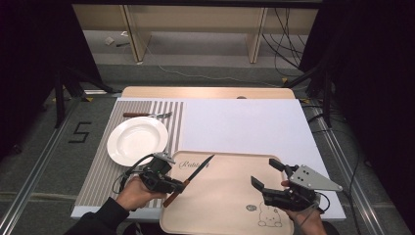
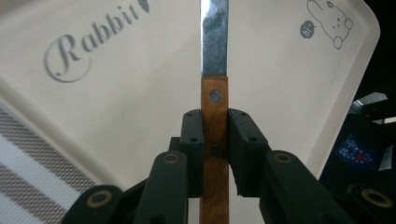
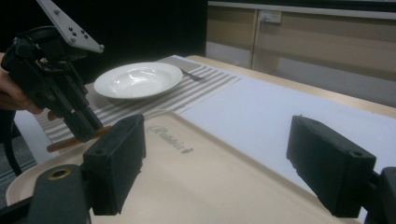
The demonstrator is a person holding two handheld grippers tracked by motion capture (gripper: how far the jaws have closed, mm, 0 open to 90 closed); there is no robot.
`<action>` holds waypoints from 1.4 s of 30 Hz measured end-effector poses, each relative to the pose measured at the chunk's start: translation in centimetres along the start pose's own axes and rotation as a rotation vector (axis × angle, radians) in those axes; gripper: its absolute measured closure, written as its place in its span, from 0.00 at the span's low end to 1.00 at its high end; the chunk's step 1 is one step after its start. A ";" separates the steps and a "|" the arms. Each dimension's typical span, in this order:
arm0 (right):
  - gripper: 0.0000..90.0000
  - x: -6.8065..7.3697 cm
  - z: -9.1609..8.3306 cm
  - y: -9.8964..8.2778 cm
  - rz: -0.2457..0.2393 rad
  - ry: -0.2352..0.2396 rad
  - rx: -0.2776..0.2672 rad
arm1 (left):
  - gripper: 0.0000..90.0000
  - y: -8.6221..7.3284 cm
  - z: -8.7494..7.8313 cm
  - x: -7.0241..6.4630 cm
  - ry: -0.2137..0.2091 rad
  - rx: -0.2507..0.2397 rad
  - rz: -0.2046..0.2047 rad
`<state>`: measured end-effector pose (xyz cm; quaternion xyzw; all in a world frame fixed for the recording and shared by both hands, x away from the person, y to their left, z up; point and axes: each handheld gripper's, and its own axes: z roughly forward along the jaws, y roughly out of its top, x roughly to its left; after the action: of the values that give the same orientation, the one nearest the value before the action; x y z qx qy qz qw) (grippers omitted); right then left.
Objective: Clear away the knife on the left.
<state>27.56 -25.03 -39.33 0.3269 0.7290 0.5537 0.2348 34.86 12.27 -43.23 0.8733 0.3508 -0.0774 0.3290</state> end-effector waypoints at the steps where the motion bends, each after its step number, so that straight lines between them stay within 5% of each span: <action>1: 0.23 0.0 0.0 0.0 0.001 0.000 0.001 | 0.85 0.0 0.2 -0.1 -0.004 0.002 -0.009; 20: 0.23 0.0 -0.1 0.1 0.001 0.001 -0.003 | 0.85 -0.6 3.5 -0.1 0.000 0.117 -0.061; 32: 0.23 0.0 0.0 0.1 0.001 0.002 -0.002 | 0.83 -0.8 4.2 -0.5 0.038 0.136 -0.010; 36: 0.23 0.0 -0.1 0.0 0.003 0.003 -0.001 | 0.69 -0.7 4.0 -0.8 0.005 0.105 0.032; 42: 0.23 -0.1 -0.1 0.0 0.002 0.003 -0.002 | 0.39 -0.2 3.4 -1.5 0.057 -0.001 0.108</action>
<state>27.56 -25.11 -39.27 0.3266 0.7286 0.5550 0.2335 33.94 9.42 -45.43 0.8926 0.3125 -0.0344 0.3230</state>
